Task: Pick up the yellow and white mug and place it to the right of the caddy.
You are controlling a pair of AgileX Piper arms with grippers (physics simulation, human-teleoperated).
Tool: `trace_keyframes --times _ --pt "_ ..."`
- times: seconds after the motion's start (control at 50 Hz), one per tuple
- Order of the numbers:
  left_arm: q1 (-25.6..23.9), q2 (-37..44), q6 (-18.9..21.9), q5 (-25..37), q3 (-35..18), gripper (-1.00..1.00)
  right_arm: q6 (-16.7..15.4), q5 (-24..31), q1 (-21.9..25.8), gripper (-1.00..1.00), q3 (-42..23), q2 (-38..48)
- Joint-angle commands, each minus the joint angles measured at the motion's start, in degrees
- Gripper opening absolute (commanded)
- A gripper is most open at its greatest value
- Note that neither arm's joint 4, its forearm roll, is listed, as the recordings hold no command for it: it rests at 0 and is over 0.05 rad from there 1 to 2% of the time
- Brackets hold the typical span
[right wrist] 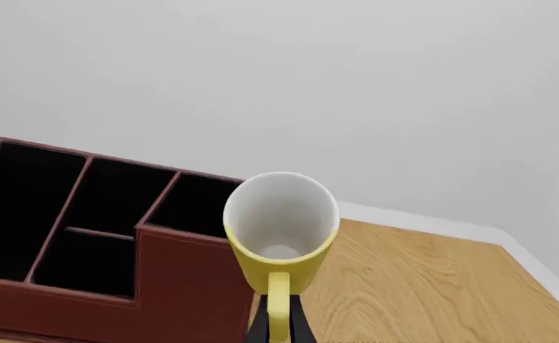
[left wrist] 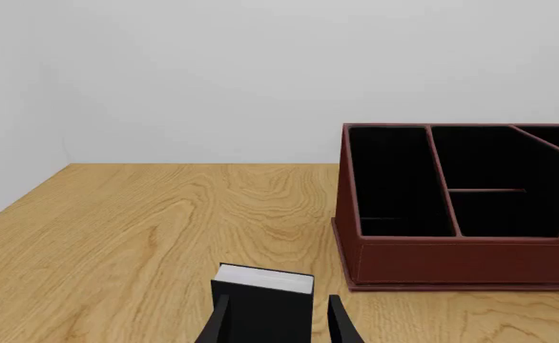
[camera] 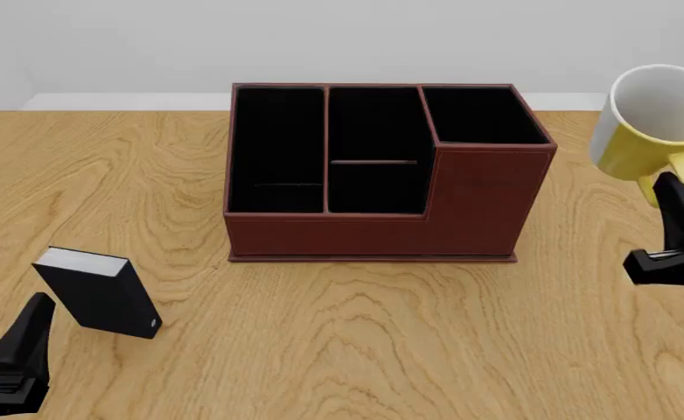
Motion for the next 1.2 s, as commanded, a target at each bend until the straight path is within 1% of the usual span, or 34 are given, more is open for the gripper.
trace_keyframes --times 0.02,0.22,0.36,0.38,0.74,0.88,1.12,1.2 --pt "0.0 0.0 0.0 0.0 0.0 1.0 0.34 -3.21 -1.77 -1.0 0.16 3.11" --pt "0.0 0.0 0.0 0.0 0.0 1.0 0.68 -5.05 -3.42 -1.0 0.66 5.03" --pt "0.0 0.0 0.0 0.0 0.0 1.0 0.76 -7.47 -3.89 -1.0 1.31 7.41" --pt "0.0 0.0 0.0 0.0 0.0 1.0 0.81 -8.66 -4.14 -1.0 1.61 8.57" --pt "0.0 0.0 0.0 0.0 0.0 1.0 2.19 -16.82 -6.23 -1.0 3.6 16.74" --pt "0.0 0.0 0.0 0.0 0.0 1.0 2.44 -19.01 -6.66 -1.0 3.93 19.16" --pt "0.0 0.0 0.0 0.0 0.0 1.0 2.84 -20.43 -7.26 -1.0 4.26 20.87" --pt "0.0 0.0 0.0 0.0 0.0 1.0 2.82 -21.68 -7.24 -1.0 4.43 22.34"
